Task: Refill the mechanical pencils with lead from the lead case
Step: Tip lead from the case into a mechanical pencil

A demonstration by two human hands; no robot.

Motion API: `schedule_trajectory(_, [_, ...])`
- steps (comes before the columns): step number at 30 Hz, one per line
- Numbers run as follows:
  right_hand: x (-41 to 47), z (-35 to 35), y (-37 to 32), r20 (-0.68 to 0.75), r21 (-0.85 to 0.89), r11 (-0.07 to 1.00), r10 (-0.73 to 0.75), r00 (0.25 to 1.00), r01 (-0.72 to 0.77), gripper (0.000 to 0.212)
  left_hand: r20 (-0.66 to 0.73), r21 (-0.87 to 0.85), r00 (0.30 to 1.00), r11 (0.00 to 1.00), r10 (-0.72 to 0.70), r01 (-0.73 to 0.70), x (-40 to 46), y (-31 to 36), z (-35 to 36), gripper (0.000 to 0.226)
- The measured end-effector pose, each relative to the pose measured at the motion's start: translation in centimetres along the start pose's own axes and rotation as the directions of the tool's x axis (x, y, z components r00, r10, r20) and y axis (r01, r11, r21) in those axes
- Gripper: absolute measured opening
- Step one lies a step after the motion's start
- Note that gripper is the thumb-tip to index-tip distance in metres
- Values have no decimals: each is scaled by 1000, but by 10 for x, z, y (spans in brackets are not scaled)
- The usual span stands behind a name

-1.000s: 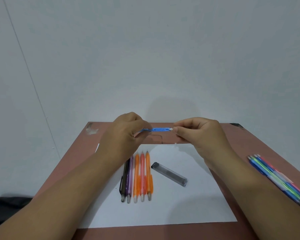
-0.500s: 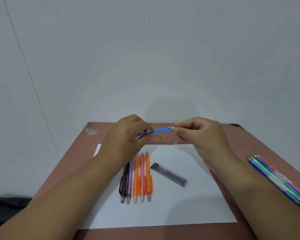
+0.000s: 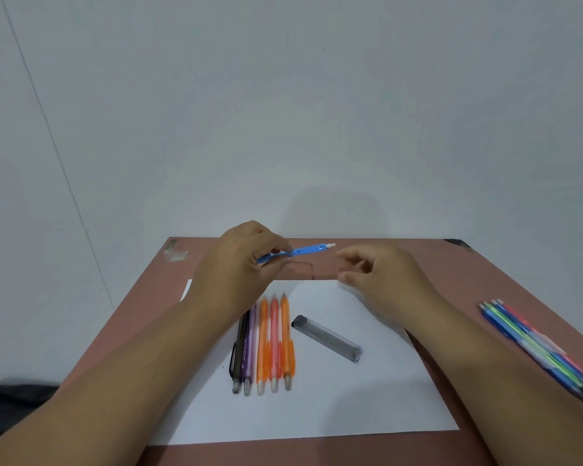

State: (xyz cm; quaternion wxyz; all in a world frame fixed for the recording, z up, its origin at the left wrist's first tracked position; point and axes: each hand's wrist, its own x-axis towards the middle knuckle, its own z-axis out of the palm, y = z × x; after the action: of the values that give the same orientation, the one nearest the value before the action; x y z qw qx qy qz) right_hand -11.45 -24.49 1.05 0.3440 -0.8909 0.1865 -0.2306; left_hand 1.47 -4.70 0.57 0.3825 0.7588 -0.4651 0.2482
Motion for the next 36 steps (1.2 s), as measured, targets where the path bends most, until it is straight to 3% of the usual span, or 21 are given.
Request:
schedule_trajectory(3, [2,5,4,103,-99,995,20,995,-10,31,16,7,1000,1000,-15,15,1,1,0,19])
schedule_trajectory(6, [4,6,4,120,-128,992,30,992,-14,12,27,6,999,1000,-23,23,1,0,1,19])
schedule_trajectory(8, [4,6,4,103,-107,994,42,994,-31,15,31,4,999,1000,-29,29,1,-1,0,18])
schedule_trajectory(11, [3,3,1,-9,87,994,68,998,-67,17,35,10,998,999,-43,42,0,-1,0,19])
schedule_trajectory(15, [0,-4,-12,-76,469,882,90,993,-44,11,31,21,999,999,-39,39,1,0,-1,19])
schedule_trajectory(18, [-4,-5,-18,-83,574,818,90,992,-26,12,28,21,999,999,-43,42,1,0,-1,19])
schedule_trajectory(36, [-6,-5,-21,-52,615,787,97,994,-44,12,51,40,997,998,-50,48,1,3,-3,17])
